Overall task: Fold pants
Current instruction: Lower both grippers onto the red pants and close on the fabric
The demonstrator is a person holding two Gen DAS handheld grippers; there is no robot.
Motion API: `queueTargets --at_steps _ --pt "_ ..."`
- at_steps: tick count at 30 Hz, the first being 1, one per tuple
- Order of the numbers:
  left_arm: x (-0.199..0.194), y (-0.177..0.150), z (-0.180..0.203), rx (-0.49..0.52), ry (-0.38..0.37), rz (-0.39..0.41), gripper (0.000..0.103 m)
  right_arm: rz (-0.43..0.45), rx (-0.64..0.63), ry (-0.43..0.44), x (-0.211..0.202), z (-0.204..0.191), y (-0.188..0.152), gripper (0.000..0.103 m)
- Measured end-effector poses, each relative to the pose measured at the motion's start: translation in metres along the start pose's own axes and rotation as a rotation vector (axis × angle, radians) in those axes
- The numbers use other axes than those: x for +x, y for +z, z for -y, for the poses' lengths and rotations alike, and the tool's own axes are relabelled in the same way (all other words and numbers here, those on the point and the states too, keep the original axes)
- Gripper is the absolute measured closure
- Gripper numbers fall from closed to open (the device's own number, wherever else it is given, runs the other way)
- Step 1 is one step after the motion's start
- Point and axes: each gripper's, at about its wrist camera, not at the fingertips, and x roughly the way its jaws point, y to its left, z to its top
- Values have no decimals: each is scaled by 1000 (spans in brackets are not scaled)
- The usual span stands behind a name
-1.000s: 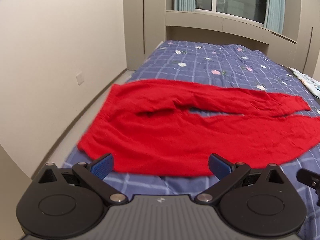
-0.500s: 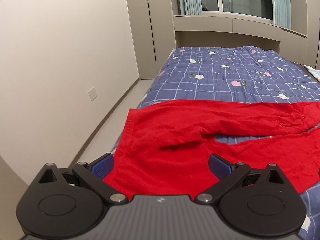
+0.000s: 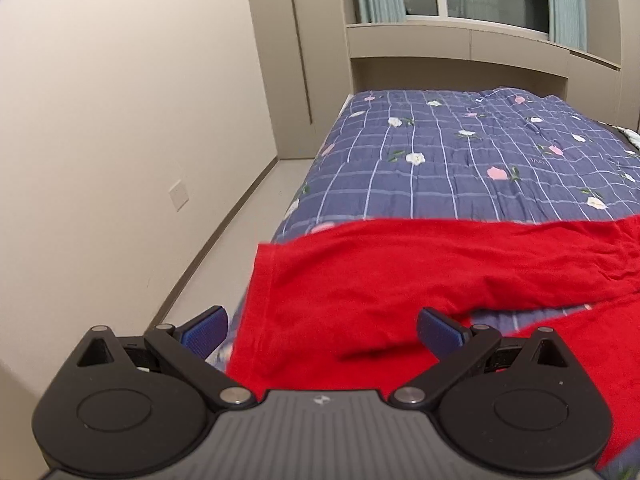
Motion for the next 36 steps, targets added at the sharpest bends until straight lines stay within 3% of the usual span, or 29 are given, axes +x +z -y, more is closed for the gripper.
queueTargets --at_steps 4,8,13,19,23,26,32,34,36 --pt "31 25 -13 47 -14 33 0 -57 -77 116 42 17 23 0" --pt "74 55 -22 137 -123 -12 0 -112 -196 143 86 31 47 0" --pt "136 83 -18 209 -186 -77 0 -214 -342 137 146 48 68 0" --pt "192 99 -1 333 -273 -103 0 -314 -335 133 205 77 80 5" --pt "213 105 -2 377 -337 -136 0 -406 -294 141 234 101 81 23" --pt "229 109 -5 375 -381 -174 1 -440 -277 191 245 111 80 27" --pt "253 107 -4 373 -414 -283 23 -491 -301 249 262 110 76 41" --pt "255 104 -1 378 -434 -302 39 -491 -306 266 266 109 77 48" --pt "255 101 -1 358 -442 -320 50 -502 -297 286 268 109 79 65"
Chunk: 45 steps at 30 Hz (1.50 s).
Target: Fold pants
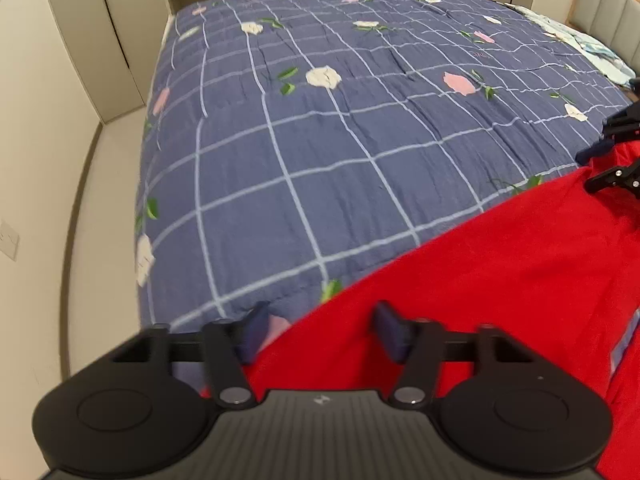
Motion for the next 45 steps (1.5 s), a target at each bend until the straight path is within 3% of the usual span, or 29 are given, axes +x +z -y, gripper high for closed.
queueTargets --at_steps 2,4,6,7,9,12,18,24,28,37,45 --pt "-2 -2 5 -24 33 0 57 -15 16 32 1 0 1 76" --pt "-4 -2 13 -22 56 -6 84 -23 10 32 0 -3 2 84" --pt "-7 -1 22 -5 71 -8 94 -24 -2 6 -2 -5 5 100" --pt "-8 0 26 5 86 -12 97 -20 -5 -6 -4 -6 6 100" --pt "-12 2 31 7 103 -13 99 -11 -16 -25 -7 -9 11 101" --pt "-27 7 31 -1 117 46 100 21 -46 -62 -17 -12 20 102" --pt "-45 17 11 -87 182 154 100 166 -44 -173 -39 -9 46 102" --pt "-34 13 15 -92 217 131 100 146 -57 -237 -15 -19 51 102" --pt "-52 5 20 -64 226 155 100 183 -46 -248 -25 -26 46 102" --pt "-124 -29 61 27 252 275 100 311 6 -224 -99 -58 8 102" --pt "-173 -103 130 138 359 406 100 421 100 -198 -165 -110 -54 102"
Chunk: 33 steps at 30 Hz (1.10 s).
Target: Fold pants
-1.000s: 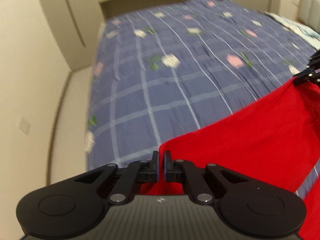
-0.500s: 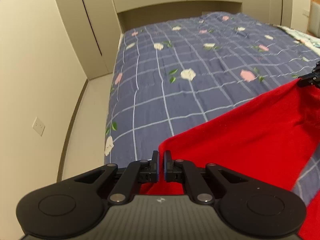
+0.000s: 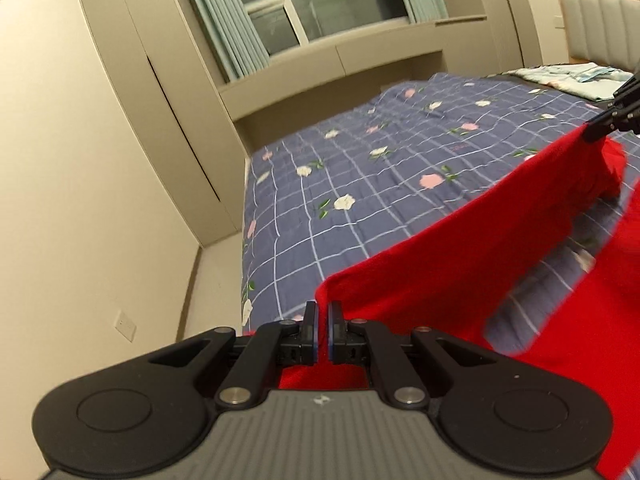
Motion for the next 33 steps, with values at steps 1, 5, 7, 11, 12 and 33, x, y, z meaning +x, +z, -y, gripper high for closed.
queueTargets --at_steps 1,5,7,11,12,33 --pt "-12 -8 8 13 8 16 100 8 11 -2 -12 -4 -7 102" --pt "-47 -38 40 67 11 47 100 15 26 -29 -53 -28 -43 102" --pt "-57 -52 52 66 6 47 100 9 43 -47 -69 -40 -66 102" --pt "-68 -75 69 33 3 35 100 -15 154 -56 -88 -54 -106 102" --pt "-70 -80 73 17 0 30 100 -13 179 -68 -92 -60 -116 102" --pt "-87 -130 100 65 28 -16 100 -24 231 -131 -112 -102 -165 102"
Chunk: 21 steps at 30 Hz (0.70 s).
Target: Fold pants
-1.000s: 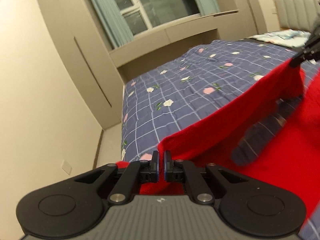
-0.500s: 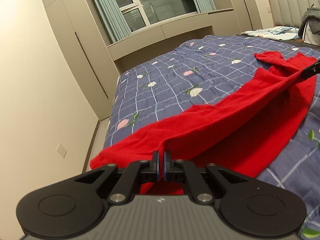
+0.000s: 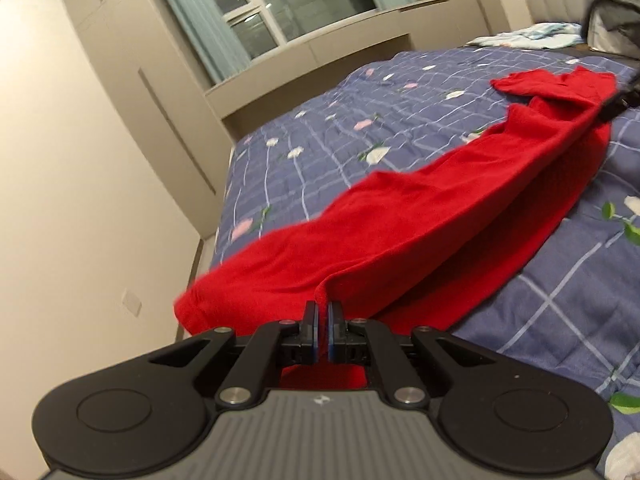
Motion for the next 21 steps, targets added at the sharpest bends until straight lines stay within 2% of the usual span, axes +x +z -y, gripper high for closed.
queueTargets --at_steps 3,12,16,18,20,21 --pt "3 -4 1 -20 13 -10 100 -20 -21 -11 7 -7 -7 102" --pt "3 -12 2 19 10 -14 100 -52 -56 -20 15 -13 -15 102" --pt "-5 -8 5 83 48 35 100 -59 -56 -20 14 -15 -17 102" --pt "-6 -5 2 103 22 41 99 -57 -67 -20 13 -16 -16 102" --pt "-3 -4 -6 65 -31 19 90 -63 -71 -21 13 -16 -16 102" --pt "-3 -5 -10 31 -50 8 82 -67 -67 -21 14 -15 -17 102"
